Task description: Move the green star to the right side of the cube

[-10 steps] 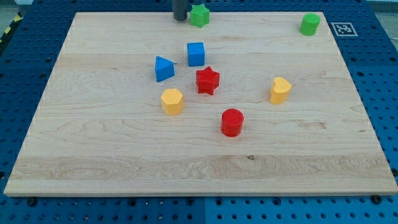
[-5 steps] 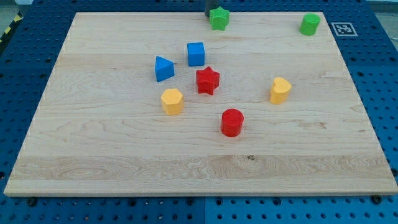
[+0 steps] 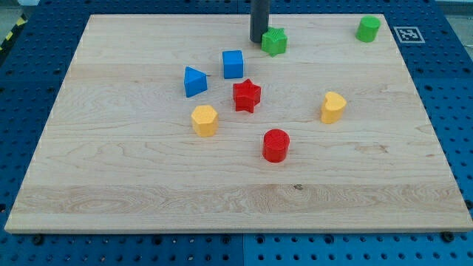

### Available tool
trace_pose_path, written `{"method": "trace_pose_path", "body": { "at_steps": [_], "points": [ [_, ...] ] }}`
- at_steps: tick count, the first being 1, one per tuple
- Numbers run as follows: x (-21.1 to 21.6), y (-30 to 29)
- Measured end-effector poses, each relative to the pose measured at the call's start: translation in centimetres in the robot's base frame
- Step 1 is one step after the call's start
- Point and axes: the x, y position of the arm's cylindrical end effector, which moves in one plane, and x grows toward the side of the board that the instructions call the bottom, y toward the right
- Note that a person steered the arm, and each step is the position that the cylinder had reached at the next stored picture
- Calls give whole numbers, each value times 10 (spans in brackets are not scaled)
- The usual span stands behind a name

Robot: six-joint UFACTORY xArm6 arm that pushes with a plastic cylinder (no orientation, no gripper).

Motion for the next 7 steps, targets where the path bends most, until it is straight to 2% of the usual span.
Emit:
{"method": "trace_pose_path", "body": {
  "at_steps": [1,3,4,6,7],
  "points": [
    [9,6],
    [-29,18],
    [-21,62],
    [37,51],
    [53,61]
  ]
}}
